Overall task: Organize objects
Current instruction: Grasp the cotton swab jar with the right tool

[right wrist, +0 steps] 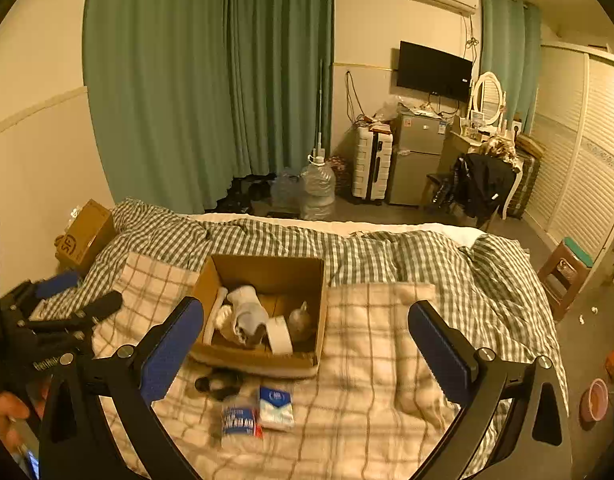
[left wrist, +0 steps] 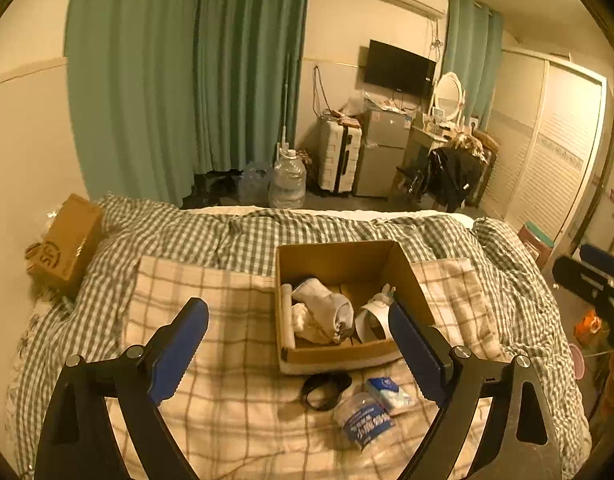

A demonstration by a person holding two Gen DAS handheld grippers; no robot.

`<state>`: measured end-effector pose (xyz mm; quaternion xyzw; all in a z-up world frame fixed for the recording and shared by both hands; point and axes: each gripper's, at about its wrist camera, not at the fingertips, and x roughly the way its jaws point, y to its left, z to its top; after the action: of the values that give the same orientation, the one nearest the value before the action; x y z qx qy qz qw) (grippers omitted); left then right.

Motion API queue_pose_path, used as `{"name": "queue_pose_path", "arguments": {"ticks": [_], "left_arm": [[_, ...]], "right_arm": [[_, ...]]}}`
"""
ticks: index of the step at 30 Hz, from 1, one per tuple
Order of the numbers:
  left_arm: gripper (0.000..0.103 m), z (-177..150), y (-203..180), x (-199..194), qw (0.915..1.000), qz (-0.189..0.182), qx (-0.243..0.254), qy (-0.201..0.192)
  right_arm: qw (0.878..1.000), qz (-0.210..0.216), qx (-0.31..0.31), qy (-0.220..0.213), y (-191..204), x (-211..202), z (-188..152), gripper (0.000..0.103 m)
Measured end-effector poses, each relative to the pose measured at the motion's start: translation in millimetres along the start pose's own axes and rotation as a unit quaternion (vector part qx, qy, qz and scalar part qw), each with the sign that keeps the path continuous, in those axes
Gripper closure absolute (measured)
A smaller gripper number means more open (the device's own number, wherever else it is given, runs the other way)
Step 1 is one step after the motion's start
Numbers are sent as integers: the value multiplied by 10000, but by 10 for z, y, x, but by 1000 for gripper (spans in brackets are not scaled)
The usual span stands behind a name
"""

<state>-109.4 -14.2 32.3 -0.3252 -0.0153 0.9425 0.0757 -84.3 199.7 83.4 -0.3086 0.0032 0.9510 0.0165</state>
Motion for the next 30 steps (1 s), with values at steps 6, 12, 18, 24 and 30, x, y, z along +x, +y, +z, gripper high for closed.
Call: {"name": "queue_pose_path", "arguments": {"ticks": [6,12,18,24,30], "left_arm": [[7,-340,86,-110,9998,175,-28,-40],[7,-803,149,167,9988,360,-113,302],[7,-1249,192,517,9958,487,-123,771],[7,-1550,214,822,9899,430,-62,1346],[6,-1660,393,1002,9835,497,-435,1684]], "right_arm": [[9998,27,55,189,87,-53,-394,0],[9985,126,213,494,113,219,-815,0],[9946,133,127,1017,235,629,-1240,0],[9844,347,-16,1724,456,1125,-1639,1],[9681,640,-41,2420,627,1582,-1928,9]]}}
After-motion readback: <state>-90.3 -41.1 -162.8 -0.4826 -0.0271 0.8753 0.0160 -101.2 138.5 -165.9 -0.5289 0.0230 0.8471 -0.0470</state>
